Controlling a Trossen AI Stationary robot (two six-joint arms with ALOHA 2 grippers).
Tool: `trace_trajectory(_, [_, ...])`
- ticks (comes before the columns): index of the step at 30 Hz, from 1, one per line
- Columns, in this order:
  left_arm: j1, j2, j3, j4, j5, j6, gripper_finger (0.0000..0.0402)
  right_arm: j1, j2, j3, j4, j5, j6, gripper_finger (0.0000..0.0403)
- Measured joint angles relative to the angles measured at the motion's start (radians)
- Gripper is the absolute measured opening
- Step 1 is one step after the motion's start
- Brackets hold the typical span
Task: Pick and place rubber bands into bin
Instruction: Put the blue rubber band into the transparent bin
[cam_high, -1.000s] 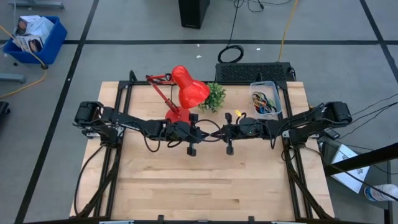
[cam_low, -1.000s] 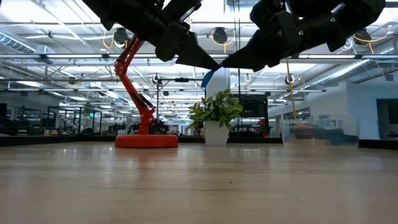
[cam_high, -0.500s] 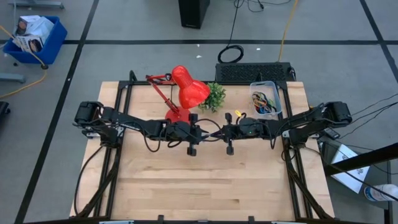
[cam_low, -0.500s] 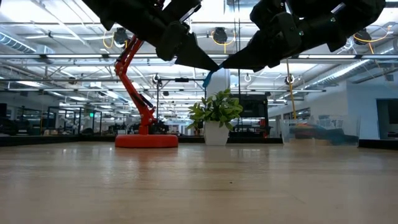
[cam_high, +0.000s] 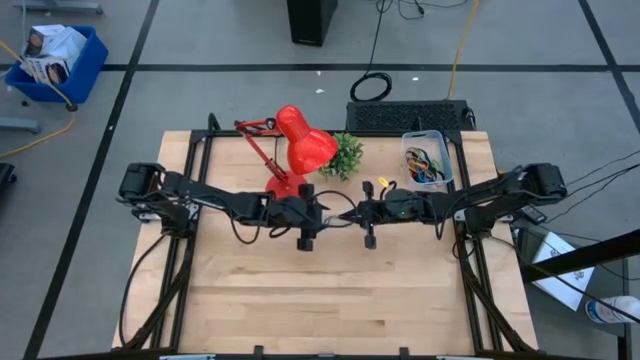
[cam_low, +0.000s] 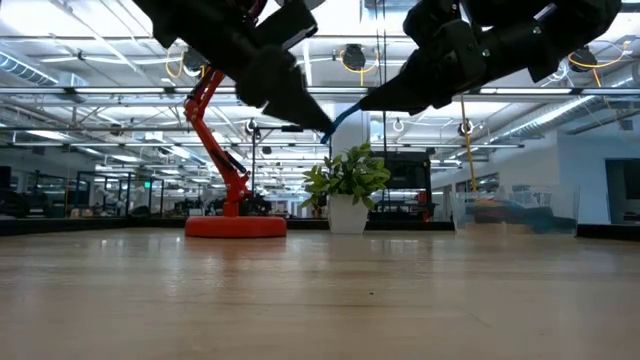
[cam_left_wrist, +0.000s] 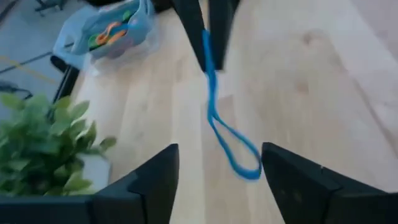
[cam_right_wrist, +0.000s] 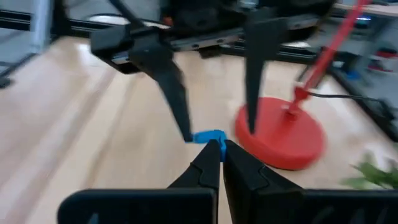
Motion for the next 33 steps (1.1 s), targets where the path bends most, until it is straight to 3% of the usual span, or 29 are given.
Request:
trace_trajectory(5, [-0.001, -0.058, 0.0, -0.123, -0.043, -0.043, 0.025, -0.001, -0.072, 0.0, -0.114, 0.222, 0.021, 0.0])
trace_trajectory(12, [-0.001, -0.139, 0.001, -0.27, -0.046, -0.185, 0.0252, -0.042, -0.271, 0.005, -0.314, 0.661, 0.113, 0.0])
trace_trajectory(19, [-0.001, -0.144, 0.001, -0.269, -0.041, -0.183, 0.0253, -0.233, -0.373, 0.152, -0.756, 0.833, 0.254, 0.0])
trace_trajectory(23, [-0.001, -0.144, 0.001, -0.268, -0.04, -0.187, 0.0253, -0.38, -0.38, 0.213, -0.97, 0.812, 0.373, 0.0])
trace_trajectory(29, [-0.001, -0.144, 0.0, -0.269, -0.039, -0.184, 0.0253, -0.588, -0.357, 0.215, -1.144, 0.597, 0.488, 0.0])
trace_trajectory(33, [-0.001, -0.144, 0.0, -0.269, -0.038, -0.184, 0.0253, -0.676, -0.311, 0.214, -1.22, 0.519, 0.519, 0.0])
